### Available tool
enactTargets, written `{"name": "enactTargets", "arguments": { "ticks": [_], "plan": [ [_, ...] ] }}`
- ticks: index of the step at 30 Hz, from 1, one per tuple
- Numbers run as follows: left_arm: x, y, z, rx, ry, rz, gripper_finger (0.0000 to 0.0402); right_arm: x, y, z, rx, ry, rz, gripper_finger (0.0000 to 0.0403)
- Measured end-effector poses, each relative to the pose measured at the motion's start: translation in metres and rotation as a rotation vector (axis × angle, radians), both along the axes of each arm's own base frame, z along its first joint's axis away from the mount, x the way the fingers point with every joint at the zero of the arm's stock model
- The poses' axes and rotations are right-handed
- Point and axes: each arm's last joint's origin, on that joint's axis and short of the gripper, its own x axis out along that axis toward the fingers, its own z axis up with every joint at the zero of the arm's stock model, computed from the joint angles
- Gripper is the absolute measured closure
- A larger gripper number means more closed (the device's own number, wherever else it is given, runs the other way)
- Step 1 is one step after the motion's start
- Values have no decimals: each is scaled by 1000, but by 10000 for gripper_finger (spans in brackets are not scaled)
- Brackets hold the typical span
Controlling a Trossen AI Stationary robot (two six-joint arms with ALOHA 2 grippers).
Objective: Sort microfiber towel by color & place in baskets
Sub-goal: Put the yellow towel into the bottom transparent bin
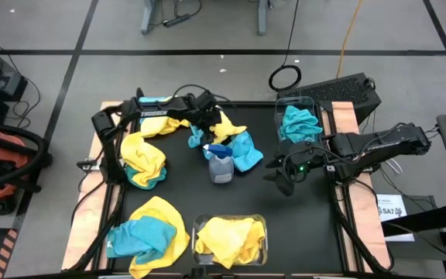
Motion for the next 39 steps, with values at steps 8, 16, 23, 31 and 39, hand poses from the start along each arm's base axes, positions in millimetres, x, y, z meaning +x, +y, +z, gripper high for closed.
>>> {"name": "enactTargets", "arguments": {
  "ticks": [8,16,23,31,39],
  "plan": [
    [3,0,-17,-15,63,46,259,0,0,0,10,1,-8,188],
    [5,2,22,16,21,34,384,0,0,0,13,1,-5,188],
    [-4,1,98,102,-96,20,394,0,0,0,9,1,2,188],
    [-43,-1,180,220,-154,109,394,0,0,0,-21,-1,31,188],
    [-94,-42,266,293,-356,108,394,0,0,0,-83,-5,78,188]
  ]
}}
